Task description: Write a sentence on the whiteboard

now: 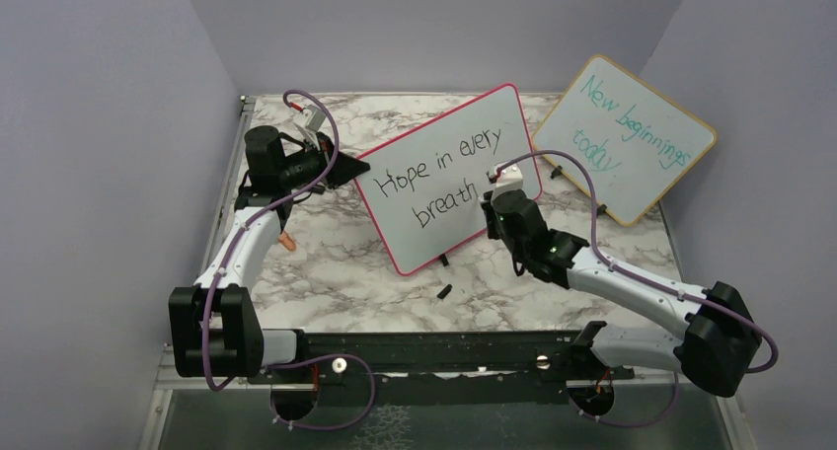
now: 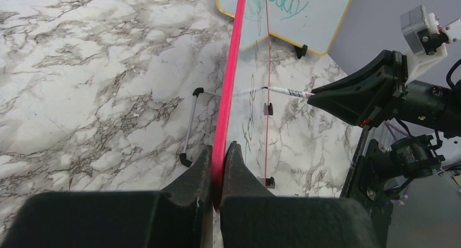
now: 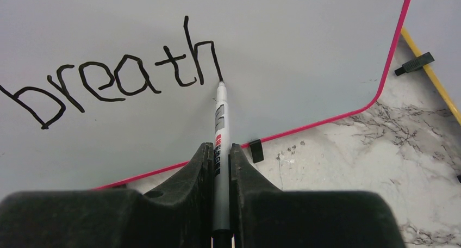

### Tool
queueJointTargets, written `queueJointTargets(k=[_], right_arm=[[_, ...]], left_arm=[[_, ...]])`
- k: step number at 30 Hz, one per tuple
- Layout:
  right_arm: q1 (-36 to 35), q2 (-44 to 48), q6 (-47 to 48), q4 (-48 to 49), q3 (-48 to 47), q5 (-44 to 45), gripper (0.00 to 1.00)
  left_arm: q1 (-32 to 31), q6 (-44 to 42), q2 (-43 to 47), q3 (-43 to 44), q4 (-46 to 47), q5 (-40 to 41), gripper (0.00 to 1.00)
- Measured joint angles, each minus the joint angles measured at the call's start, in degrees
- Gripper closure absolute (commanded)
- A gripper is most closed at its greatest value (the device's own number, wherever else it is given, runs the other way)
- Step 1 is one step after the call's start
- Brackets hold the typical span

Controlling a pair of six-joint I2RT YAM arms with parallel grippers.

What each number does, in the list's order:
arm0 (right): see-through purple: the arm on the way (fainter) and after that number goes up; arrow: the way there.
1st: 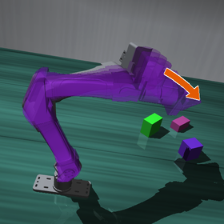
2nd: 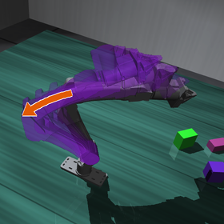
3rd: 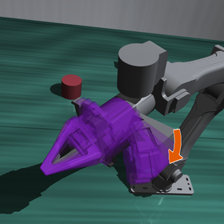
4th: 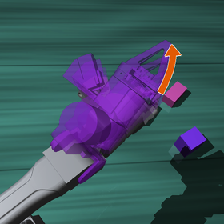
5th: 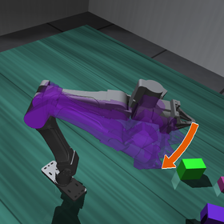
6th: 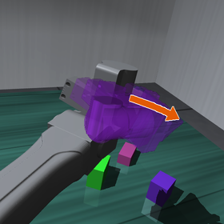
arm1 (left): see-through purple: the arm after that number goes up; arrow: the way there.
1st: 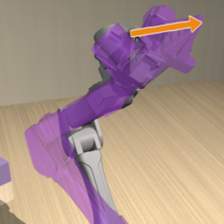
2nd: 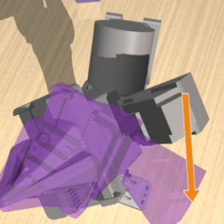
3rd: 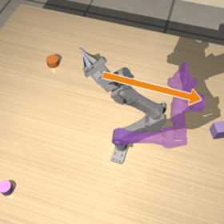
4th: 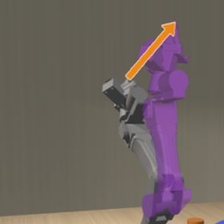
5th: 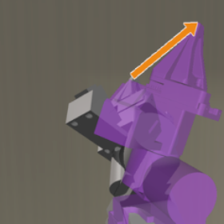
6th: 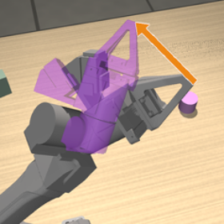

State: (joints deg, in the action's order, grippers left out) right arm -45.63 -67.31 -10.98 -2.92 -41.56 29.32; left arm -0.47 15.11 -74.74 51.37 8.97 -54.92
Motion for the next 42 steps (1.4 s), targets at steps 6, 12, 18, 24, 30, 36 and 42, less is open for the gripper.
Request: queueJointTargets(k=[6,12,18,24,30,36,42], right_arm=[[0.00,0.96,-0.15,-0.24,0.50,0.00,0.99],[0.26,2.95,-0.11,-0.13,0.57,0.07,0.99],[1.18,2.95,-0.11,0.07,0.57,0.09,0.99],[1.86,2.67,-0.09,0.39,0.57,0.02,0.99],[2.36,0.76,0.02,2.14,0.57,-0.15,0.99],[2.62,0.22,0.13,3.10,0.57,-0.26,0.99],[2.62,0.31,0.31,3.02,0.57,-0.33,0.99]], left_arm=[[0.00,-0.02,0.00,0.00,-0.04,-0.02,1.00],[0.00,-0.04,0.00,0.00,-0.07,-0.02,1.00],[0.00,-0.07,0.00,0.02,-0.07,-0.02,1.00],[0.00,-0.09,0.00,0.04,-0.11,-0.02,1.00],[0.00,-0.09,0.00,0.07,-0.11,-0.02,1.00],[0.00,-0.11,-0.02,0.07,-0.13,0.00,1.00],[0.00,-0.11,-0.02,0.09,-0.13,0.00,1.00]])
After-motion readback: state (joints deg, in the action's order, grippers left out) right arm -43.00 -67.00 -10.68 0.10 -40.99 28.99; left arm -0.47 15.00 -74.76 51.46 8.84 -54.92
